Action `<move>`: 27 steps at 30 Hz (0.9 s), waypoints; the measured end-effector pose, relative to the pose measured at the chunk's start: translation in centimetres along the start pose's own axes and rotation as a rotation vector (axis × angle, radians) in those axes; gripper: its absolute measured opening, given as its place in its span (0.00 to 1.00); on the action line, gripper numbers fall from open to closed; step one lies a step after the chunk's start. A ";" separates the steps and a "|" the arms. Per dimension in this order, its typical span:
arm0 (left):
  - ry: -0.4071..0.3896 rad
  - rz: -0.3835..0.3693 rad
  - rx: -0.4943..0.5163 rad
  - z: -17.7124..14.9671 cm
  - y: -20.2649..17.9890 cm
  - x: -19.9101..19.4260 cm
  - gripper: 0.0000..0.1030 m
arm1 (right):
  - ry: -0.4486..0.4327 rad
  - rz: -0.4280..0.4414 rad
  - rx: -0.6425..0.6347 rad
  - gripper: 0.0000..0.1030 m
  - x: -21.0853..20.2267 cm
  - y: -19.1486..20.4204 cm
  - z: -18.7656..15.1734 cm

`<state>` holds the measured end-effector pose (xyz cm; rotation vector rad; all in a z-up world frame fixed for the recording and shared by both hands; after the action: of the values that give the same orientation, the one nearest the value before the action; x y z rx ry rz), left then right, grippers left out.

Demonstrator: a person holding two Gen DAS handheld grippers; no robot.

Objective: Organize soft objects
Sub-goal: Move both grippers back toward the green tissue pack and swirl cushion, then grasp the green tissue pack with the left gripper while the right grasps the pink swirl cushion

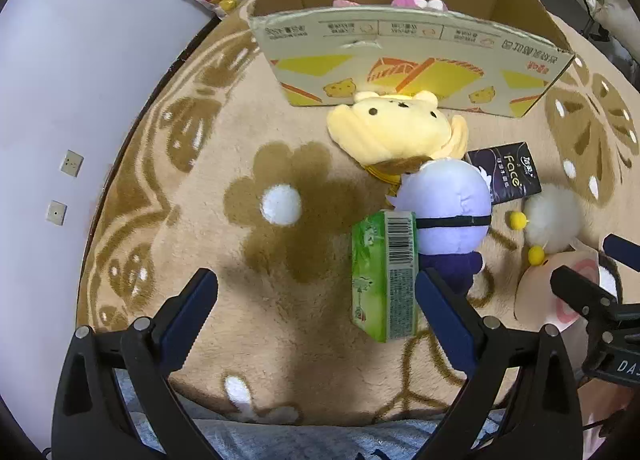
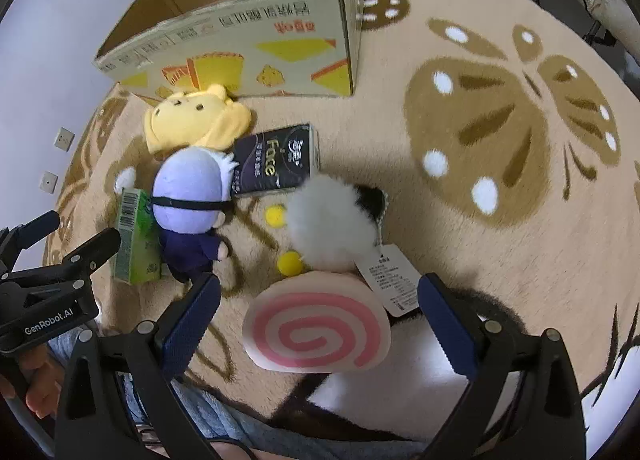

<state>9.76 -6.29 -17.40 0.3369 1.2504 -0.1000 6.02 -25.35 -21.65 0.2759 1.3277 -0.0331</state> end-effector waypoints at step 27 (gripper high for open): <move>0.125 -0.006 0.036 -1.0 -1.3 3.8 0.95 | 0.047 -0.043 -0.030 0.63 1.4 0.8 -0.5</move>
<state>9.71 -6.84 -21.47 0.3747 1.3747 -0.1082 6.06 -24.24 -22.96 0.2236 1.3799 -0.0435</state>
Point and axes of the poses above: each gripper's, at about its wrist camera, not at the fingertips, and x roughly the way its jaws point, y to its left, z to its top, the point moved 5 cm from there along x, roughly the way its jaws point
